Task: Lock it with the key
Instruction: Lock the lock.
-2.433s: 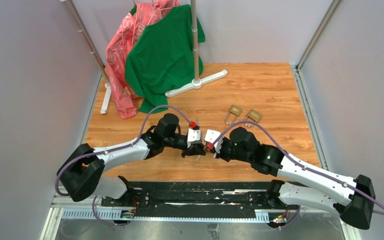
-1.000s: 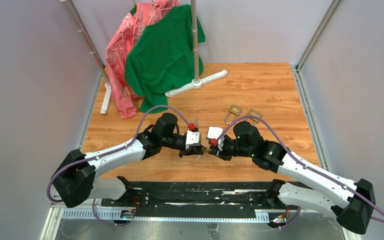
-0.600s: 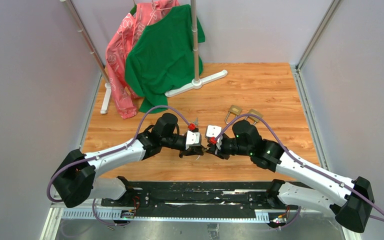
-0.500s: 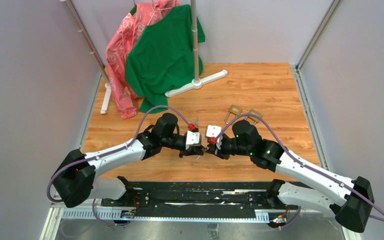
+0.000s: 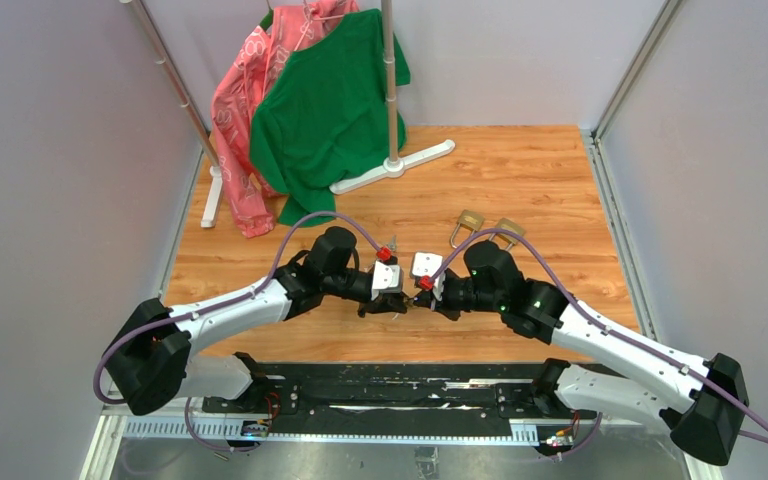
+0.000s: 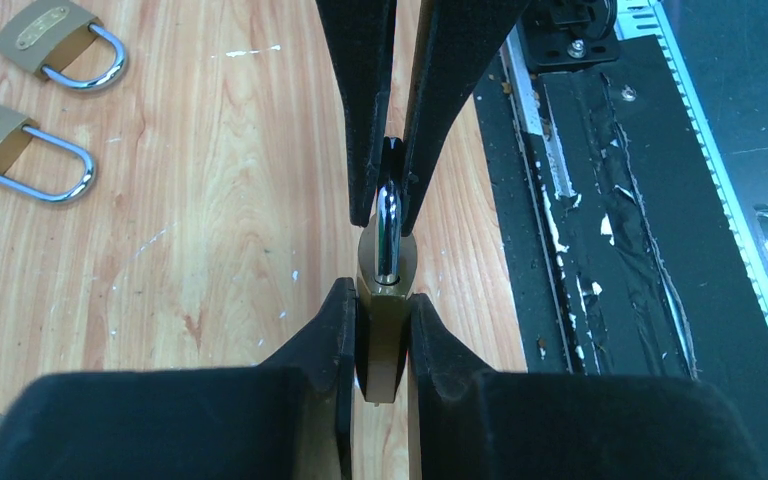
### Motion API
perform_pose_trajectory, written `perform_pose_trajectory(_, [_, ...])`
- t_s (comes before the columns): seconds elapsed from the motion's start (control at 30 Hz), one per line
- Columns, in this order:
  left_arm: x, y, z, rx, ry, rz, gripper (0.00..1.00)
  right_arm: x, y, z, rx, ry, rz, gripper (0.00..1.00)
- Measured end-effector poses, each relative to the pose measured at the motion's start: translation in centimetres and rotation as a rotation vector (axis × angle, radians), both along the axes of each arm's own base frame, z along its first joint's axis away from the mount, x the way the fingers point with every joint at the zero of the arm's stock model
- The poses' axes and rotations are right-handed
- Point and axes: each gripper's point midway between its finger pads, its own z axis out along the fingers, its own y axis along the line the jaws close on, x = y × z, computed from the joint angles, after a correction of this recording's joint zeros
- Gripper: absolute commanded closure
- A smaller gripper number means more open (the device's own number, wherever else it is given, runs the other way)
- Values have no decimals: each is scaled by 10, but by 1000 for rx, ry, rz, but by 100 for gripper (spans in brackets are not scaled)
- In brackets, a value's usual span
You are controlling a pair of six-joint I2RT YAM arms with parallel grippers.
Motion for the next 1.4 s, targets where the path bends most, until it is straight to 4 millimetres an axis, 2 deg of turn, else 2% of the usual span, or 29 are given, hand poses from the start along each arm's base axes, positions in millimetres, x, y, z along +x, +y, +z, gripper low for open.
perform_pose_trajectory(0.03, [0,0,0,0,2,0,99,0,0,0,0,0,-1,100])
perform_pose_trajectory(0.07, [-1,0,0,0,7,1,91,0,0,1,2,0,-1,100])
perform_pose_trajectory(0.1, [-1,0,0,0,12,2,65,0,-1,1,2,-1,-1,100])
perform_pose_trajectory(0.13, [-1,-2,0,-4,25,2,46,-1,-2,2,4,-2,-2,100])
perform_pose_trajectory(0.17, [-1,-2,1,-5,32,4,36,0,-3,3,6,-3,-6,100])
perform_pose_trajectory(0.23, [-1,-4,3,-10,50,14,31,2,-7,7,18,-3,-24,100])
perform_pose_trajectory(0.37, [4,-3,1,8,41,41,38,9,-19,19,52,-18,-68,100])
perform_pose_trajectory(0.53, [0,13,3,24,26,0,63,1,-25,36,88,-23,-56,100])
perform_pose_trajectory(0.7, [3,12,17,-12,47,27,64,-3,-23,51,122,-28,-35,100])
perform_pose_trajectory(0.83, [5,9,22,-29,87,58,52,-5,-23,54,133,-25,-35,100])
perform_pose_trajectory(0.93, [6,7,24,-40,89,61,49,-5,-23,54,134,-21,-34,100])
perform_pose_trajectory(0.97, [6,7,25,-42,88,64,50,-6,-23,54,135,-19,-33,100])
perform_pose_trajectory(1.13, [12,6,24,-37,60,83,74,-7,-22,54,138,-15,-28,100])
perform_pose_trajectory(1.27, [12,4,27,-49,66,82,76,-7,-22,55,138,-16,-28,100])
perform_pose_trajectory(1.4, [12,3,25,-45,86,86,69,-7,-22,55,138,-16,-28,100])
